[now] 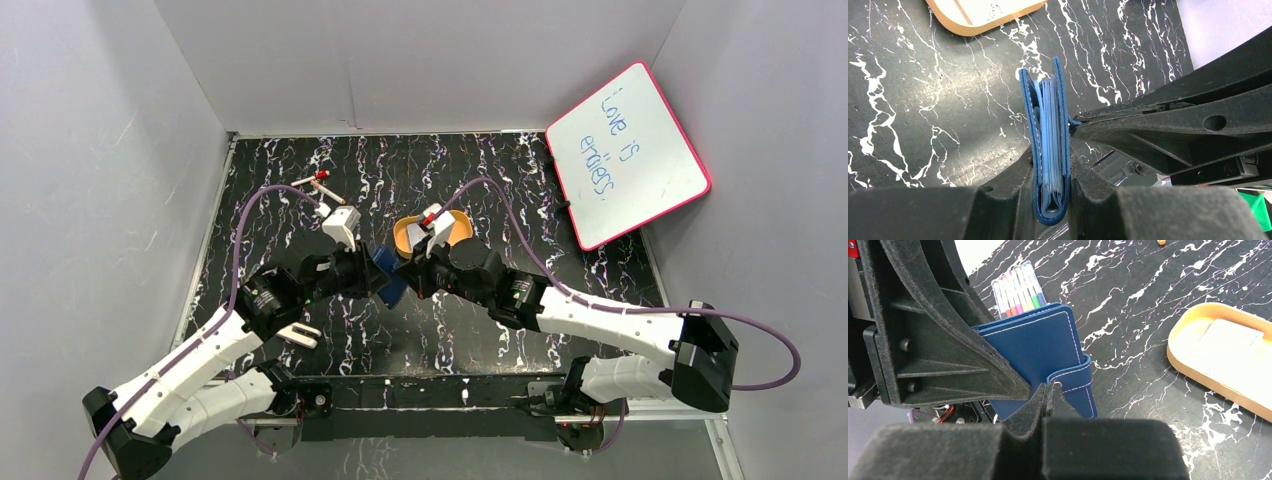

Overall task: Put the credit cards into the card holder
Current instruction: Close the card holder at the center of the board.

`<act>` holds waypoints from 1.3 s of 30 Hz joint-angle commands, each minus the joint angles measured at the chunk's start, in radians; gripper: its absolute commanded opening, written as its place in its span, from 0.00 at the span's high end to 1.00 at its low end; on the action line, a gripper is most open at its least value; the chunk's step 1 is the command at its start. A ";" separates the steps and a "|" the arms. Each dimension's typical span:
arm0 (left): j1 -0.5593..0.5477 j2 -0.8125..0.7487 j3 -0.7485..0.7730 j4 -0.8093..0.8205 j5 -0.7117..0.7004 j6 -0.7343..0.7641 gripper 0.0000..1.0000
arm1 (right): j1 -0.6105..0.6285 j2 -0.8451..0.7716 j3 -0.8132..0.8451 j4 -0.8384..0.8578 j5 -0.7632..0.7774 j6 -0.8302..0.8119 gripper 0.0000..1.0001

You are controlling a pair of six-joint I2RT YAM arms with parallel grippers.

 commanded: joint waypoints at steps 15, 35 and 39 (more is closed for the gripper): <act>-0.011 -0.041 -0.022 0.333 0.243 -0.082 1.00 | 0.013 0.068 0.043 0.124 -0.135 0.066 1.00; -0.012 -0.058 -0.037 0.399 0.264 -0.094 1.00 | 0.025 0.093 0.038 0.159 -0.173 0.097 1.00; -0.011 -0.073 -0.049 0.354 0.246 -0.079 1.00 | 0.025 0.086 0.039 0.141 -0.165 0.092 1.00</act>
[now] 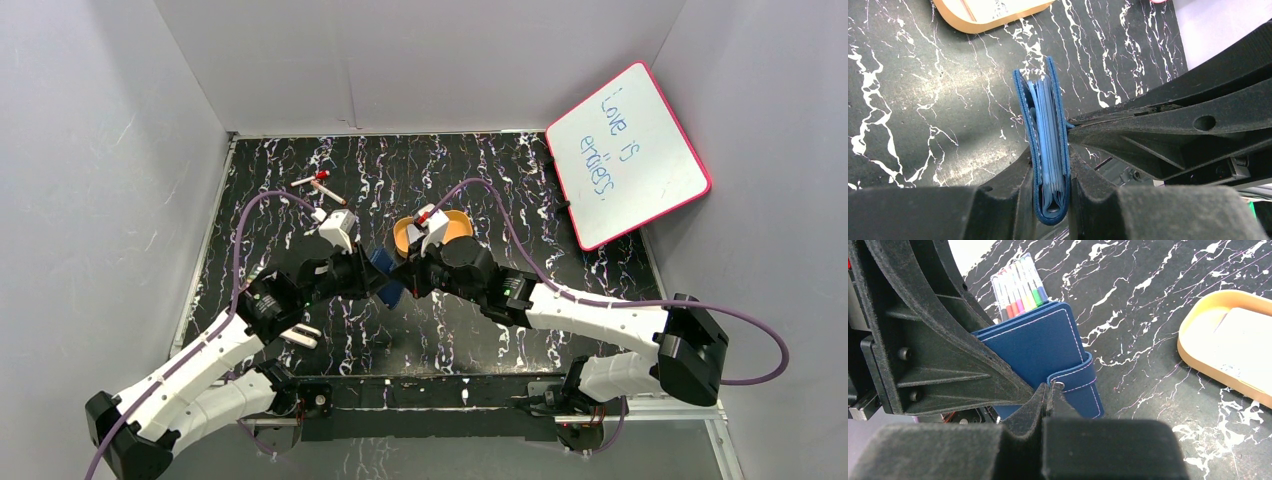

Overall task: Put the credit cards into the card holder
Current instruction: Close the card holder at the center of the board.

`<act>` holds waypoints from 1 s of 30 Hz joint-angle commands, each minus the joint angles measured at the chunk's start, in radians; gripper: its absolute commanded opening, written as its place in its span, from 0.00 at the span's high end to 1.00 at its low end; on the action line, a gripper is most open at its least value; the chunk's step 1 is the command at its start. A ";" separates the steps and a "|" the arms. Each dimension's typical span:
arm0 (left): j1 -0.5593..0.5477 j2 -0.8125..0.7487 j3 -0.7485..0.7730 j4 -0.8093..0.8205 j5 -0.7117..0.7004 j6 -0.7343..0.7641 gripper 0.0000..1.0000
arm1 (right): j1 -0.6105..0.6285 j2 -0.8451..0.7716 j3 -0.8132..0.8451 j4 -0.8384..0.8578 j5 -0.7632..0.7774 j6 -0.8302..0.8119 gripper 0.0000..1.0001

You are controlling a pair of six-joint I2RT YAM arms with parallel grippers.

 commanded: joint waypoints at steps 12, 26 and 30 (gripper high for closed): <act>-0.043 -0.079 -0.005 0.253 0.206 -0.050 1.00 | 0.037 -0.046 0.052 0.062 -0.184 0.051 0.79; -0.043 -0.201 -0.007 0.083 0.164 0.083 1.00 | 0.038 -0.315 0.191 -0.351 -0.331 -0.096 0.01; -0.043 -0.270 -0.003 0.077 0.252 0.158 1.00 | 0.037 -0.424 0.170 -0.413 -0.270 -0.135 0.02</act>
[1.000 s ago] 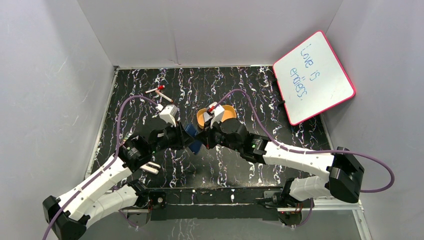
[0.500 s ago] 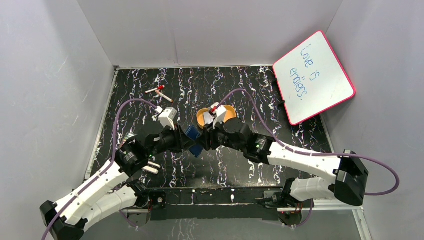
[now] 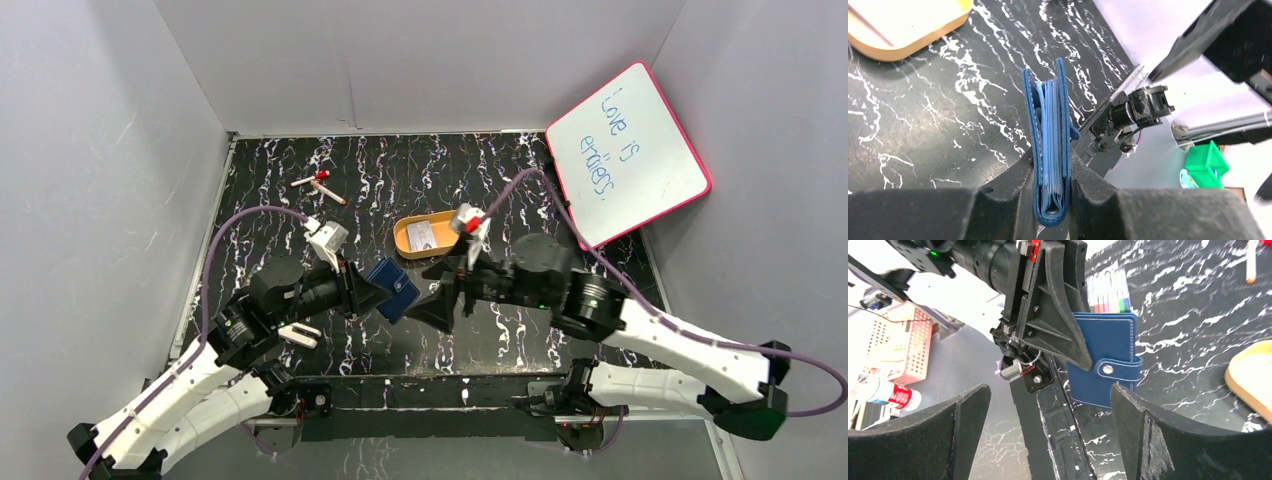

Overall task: Put the credit cards into the card holder
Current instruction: Close the card holder at the center of the board.

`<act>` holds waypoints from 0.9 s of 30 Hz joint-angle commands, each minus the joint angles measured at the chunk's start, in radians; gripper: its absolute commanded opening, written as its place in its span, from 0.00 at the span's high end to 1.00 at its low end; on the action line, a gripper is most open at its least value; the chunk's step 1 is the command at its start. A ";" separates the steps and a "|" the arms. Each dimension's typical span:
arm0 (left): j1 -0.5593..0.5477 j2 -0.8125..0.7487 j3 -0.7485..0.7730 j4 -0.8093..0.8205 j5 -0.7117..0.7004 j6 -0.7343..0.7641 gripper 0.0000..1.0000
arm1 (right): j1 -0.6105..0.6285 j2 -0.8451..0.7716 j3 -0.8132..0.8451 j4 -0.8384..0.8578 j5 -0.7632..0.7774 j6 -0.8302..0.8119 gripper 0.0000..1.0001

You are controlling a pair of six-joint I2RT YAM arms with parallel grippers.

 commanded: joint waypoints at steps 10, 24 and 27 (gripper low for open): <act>0.001 -0.178 0.090 0.099 0.361 0.208 1.00 | -0.003 -0.209 -0.138 0.104 -0.114 -0.042 0.11; 0.001 -0.128 0.127 0.248 0.535 0.146 1.00 | -0.004 -0.172 -0.229 0.409 -0.261 0.122 0.09; 0.001 -0.123 0.131 0.253 0.546 0.143 1.00 | -0.003 -0.166 -0.242 0.469 -0.269 0.155 0.09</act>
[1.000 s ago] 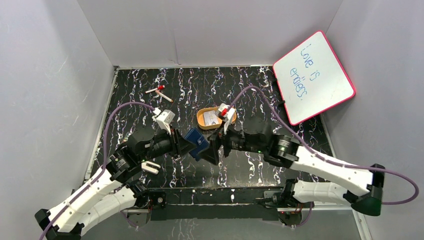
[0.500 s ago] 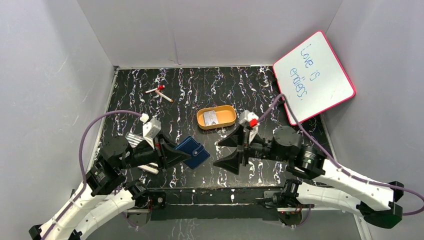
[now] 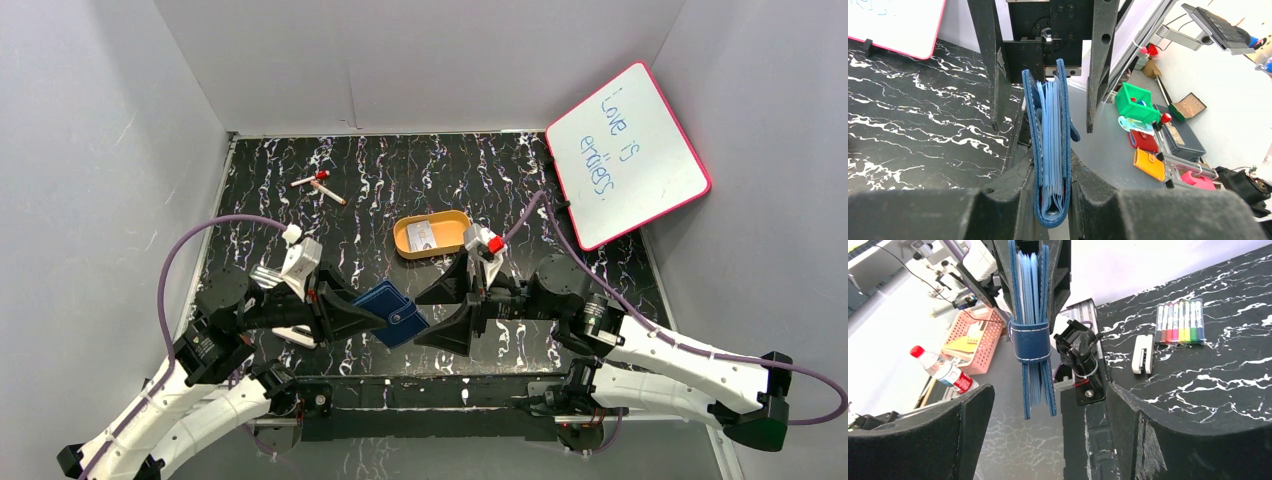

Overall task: Put the credit cards into the card holder
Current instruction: Close the card holder at the center of the board.

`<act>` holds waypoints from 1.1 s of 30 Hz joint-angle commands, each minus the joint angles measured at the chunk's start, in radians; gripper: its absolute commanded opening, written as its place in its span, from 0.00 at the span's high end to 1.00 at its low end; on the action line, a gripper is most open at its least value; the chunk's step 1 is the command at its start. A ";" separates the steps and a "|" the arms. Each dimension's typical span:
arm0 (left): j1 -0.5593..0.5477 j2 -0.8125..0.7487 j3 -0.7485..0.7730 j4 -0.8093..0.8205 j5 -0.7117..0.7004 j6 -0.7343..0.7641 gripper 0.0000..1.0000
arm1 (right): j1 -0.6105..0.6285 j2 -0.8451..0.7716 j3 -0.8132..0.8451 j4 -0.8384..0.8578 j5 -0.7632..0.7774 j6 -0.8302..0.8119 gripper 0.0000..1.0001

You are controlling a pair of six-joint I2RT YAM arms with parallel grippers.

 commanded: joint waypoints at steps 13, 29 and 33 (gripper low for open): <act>0.001 -0.008 0.051 0.049 0.068 -0.005 1.00 | -0.002 0.095 0.003 0.235 -0.121 0.155 0.53; 0.001 -0.213 -0.127 0.066 -0.421 -0.239 0.31 | -0.002 -0.059 -0.113 0.365 0.187 0.045 1.00; 0.001 -0.261 -0.261 0.259 -0.416 -0.369 0.30 | -0.002 -0.047 -0.162 0.496 0.195 0.041 1.00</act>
